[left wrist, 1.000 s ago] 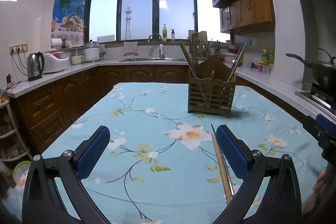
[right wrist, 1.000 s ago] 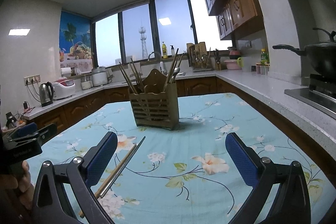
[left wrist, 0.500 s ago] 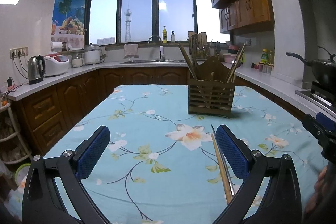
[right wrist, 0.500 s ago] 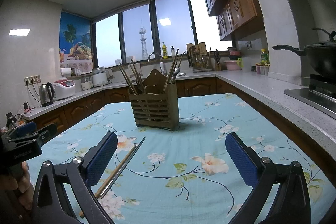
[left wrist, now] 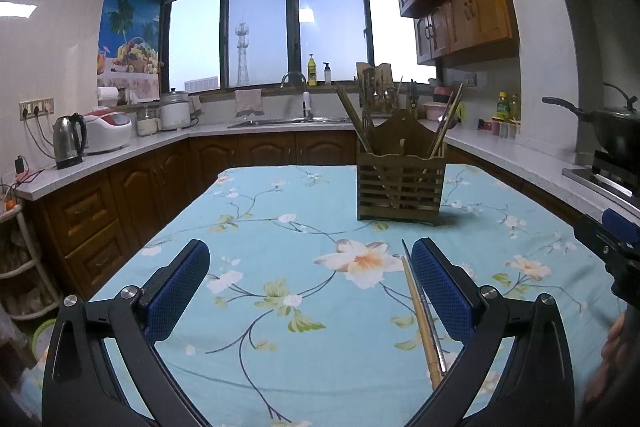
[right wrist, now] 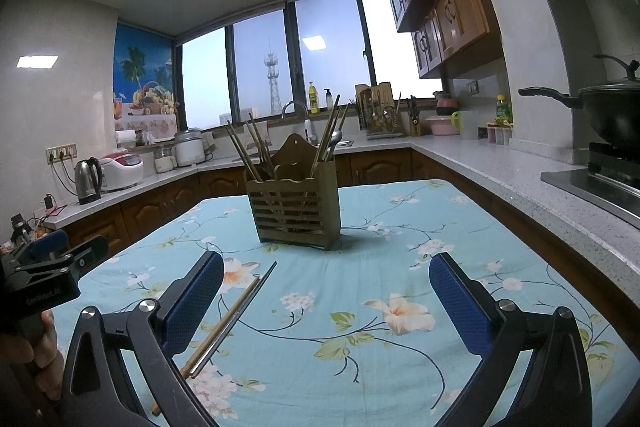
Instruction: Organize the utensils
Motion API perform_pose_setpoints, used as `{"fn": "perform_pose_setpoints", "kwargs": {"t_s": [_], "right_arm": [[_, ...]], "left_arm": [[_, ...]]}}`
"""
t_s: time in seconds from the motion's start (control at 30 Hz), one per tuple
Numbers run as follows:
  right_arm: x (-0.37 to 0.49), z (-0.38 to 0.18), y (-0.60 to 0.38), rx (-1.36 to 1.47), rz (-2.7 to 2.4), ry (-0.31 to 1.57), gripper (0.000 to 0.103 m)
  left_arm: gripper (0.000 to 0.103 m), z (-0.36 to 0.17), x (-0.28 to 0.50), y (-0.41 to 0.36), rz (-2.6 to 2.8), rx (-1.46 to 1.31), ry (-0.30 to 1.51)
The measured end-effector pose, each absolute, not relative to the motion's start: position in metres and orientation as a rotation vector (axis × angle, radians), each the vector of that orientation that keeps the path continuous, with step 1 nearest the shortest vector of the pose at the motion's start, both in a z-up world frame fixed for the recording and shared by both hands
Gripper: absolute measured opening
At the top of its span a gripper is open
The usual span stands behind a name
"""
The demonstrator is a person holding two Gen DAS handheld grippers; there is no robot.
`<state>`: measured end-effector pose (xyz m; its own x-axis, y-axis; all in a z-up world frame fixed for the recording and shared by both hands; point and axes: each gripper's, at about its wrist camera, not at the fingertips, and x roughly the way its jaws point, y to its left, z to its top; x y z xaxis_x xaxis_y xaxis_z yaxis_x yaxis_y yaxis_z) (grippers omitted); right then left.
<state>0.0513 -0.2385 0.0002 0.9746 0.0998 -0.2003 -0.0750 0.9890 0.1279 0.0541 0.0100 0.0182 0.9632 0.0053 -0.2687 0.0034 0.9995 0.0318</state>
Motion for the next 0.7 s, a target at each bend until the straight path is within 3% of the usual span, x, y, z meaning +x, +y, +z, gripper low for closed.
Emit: {"fn": "perform_pose_setpoints", "kwargs": {"t_s": [0.7], "right_arm": [[0.0503, 0.0016, -0.2387, 0.118, 0.090, 0.204, 0.103]], "left_arm": [[0.103, 0.0149, 0.0568, 0.0116, -0.004, 0.020, 0.284]]}}
